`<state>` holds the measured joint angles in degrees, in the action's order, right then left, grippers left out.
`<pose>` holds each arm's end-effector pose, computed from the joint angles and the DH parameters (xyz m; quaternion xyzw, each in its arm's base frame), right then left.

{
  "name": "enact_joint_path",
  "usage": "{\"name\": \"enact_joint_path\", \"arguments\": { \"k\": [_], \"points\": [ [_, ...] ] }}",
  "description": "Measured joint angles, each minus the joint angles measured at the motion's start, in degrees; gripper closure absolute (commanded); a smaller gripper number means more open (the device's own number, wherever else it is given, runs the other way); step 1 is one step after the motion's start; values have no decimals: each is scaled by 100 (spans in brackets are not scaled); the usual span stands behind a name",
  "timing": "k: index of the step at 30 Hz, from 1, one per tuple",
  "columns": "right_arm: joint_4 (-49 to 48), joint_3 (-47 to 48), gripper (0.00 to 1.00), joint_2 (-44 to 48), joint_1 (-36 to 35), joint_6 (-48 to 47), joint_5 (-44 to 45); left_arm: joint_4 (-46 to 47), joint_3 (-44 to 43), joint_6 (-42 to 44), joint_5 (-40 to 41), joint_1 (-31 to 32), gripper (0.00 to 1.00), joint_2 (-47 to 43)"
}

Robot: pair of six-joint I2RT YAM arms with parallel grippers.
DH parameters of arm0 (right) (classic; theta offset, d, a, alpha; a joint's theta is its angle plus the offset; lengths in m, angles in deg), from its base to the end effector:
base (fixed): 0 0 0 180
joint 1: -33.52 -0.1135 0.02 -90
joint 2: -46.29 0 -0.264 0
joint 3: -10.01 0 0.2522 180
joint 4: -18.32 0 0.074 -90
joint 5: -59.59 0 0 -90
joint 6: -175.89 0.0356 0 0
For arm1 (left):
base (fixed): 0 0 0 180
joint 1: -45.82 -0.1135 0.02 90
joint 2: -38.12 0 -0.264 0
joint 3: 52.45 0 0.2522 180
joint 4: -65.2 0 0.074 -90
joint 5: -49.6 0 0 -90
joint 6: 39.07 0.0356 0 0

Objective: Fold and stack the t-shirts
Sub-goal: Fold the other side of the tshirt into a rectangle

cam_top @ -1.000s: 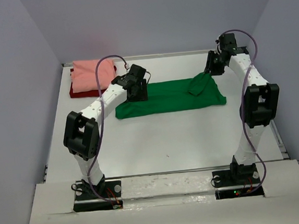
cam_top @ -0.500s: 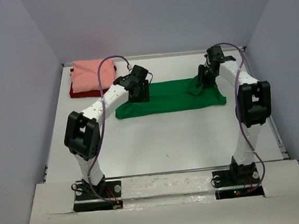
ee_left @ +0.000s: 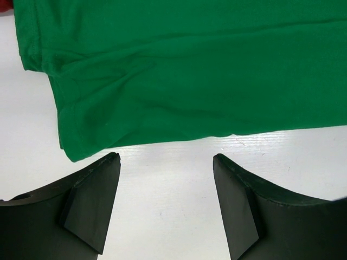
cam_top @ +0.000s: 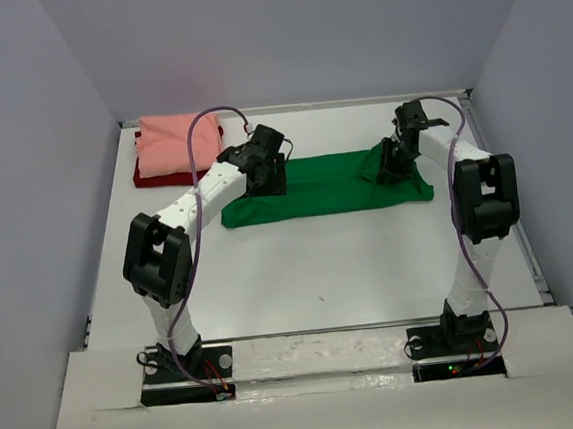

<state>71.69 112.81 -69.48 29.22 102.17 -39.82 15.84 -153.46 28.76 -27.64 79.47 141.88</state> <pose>0.4227 0.0376 0.1947 0.0851 0.9719 0.1155 0.1867 0.3386 -0.2159 0.2720 0.0581 0.9389 -0.0581 0.3343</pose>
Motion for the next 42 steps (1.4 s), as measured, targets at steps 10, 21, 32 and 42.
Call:
{"name": "enact_joint_path", "arguments": {
  "k": [10, 21, 32, 42],
  "points": [
    [-138, 116, 57, -267, -24, 0, -109, 2, 0, 15, -11, 2, 21, 0],
    [-151, 494, 66, -481, -55, -2, -173, 9, 0, 50, -28, 2, 21, 109],
    [-144, 616, 100, -485, -293, -48, -175, 42, 11, 52, -166, 2, 21, 267],
    [-116, 1064, 100, -487, -407, -127, -105, 162, 175, 50, -225, 2, 22, 269]
  ]
}}
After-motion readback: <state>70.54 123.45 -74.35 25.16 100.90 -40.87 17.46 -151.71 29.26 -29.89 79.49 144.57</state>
